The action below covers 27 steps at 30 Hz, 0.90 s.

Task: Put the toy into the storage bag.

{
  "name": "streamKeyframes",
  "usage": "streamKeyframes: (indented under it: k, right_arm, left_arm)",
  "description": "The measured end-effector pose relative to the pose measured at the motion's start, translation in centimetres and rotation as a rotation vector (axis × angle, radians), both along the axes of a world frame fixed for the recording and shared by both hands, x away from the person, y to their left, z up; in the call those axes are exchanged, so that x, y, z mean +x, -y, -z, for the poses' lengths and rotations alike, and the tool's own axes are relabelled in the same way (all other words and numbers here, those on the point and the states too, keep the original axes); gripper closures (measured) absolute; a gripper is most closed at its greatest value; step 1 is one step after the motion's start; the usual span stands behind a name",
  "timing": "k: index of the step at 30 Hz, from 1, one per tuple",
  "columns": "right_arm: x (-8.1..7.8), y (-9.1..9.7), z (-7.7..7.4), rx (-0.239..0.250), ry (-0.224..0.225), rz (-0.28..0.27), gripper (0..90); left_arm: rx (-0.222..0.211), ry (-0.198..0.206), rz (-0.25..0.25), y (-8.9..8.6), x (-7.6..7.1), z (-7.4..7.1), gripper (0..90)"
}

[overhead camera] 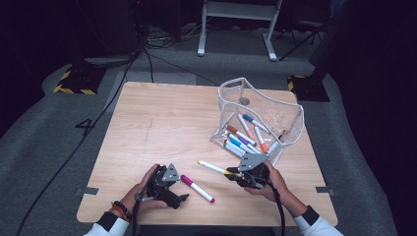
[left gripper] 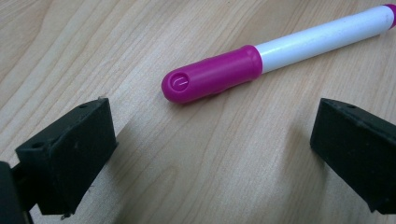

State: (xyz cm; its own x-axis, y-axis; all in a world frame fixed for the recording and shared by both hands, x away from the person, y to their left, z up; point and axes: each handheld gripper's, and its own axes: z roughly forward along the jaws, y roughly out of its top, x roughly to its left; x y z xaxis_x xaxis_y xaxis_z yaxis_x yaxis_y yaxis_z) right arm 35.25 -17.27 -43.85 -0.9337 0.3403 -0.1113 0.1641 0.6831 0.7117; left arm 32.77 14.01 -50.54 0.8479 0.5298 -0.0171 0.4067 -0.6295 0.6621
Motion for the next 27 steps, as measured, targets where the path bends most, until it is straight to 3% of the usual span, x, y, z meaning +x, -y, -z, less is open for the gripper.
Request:
streamKeyframes:
  k: [9, 14, 24, 27]
  right_arm:
    - [-0.6, 1.7, -5.8, 0.069, 0.067, 0.068, 75.1]
    - [-0.7, 2.6, -8.8, 0.082, 0.114, 0.091, 75.1]
    - [0.8, 4.1, -13.8, 0.088, 0.206, 0.144, 75.1]
    - [1.7, 4.6, -14.7, 0.089, 0.211, 0.169, 75.1]
  left_arm:
    - [0.000, 0.000, 0.000, 0.0, 0.0, 0.0, 0.4]
    - [0.000, 0.000, 0.000, 0.0, 0.0, 0.0, 0.4]
    - [0.001, -0.001, 0.001, 0.0, 0.0, 0.0, 0.3]
    - [0.001, -0.001, 0.001, 0.0, 0.0, 0.0, 0.3]
